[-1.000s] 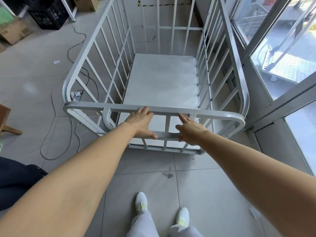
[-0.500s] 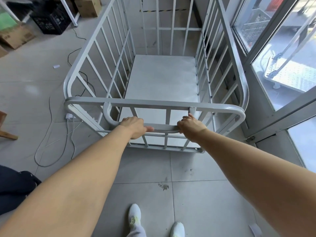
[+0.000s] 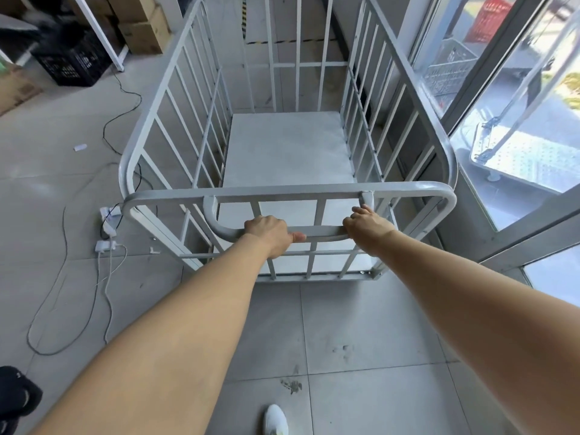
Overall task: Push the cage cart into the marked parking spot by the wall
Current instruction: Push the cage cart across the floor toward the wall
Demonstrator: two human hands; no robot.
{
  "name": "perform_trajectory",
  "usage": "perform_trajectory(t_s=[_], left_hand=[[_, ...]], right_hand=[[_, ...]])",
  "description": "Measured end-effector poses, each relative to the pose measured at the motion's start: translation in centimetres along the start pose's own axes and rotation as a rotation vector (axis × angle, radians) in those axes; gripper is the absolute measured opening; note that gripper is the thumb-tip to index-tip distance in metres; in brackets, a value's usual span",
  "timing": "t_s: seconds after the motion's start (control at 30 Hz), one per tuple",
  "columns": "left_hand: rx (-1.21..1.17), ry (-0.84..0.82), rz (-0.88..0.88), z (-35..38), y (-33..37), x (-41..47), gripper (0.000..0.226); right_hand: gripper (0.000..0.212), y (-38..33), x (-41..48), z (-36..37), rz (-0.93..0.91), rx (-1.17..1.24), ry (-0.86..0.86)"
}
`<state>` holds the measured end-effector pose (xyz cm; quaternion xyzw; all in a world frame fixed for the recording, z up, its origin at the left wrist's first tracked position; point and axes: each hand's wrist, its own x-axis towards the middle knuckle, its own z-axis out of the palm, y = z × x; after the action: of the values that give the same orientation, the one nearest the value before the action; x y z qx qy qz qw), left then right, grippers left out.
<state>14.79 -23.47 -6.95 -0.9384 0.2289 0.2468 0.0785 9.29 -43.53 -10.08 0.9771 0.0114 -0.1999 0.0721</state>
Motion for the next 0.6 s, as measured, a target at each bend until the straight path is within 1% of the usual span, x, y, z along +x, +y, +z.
perform_trajectory(t_s=[0.2,0.3,0.43,0.6], left_hand=[[0.027,-0.001,-0.001,-2.8,2.1,4.6,0.077],[0.034,-0.011,-0.017,-4.2,3.1,7.0,0.077],[0.035,0.011,-0.054,-5.8,4.7,10.3,0.079],[0.002,0.038,-0.090,-8.3,7.3,14.6,0.077]], right_hand=[[0.032,4.5,4.0,-1.6,0.003,-0.005,-0.112],[0.041,6.9,6.0,-2.4,-0.036,-0.030,-0.140],[0.038,10.3,8.8,-2.7,-0.068,-0.030,-0.098],[0.039,15.0,12.3,-3.7,-0.087,-0.044,-0.078]])
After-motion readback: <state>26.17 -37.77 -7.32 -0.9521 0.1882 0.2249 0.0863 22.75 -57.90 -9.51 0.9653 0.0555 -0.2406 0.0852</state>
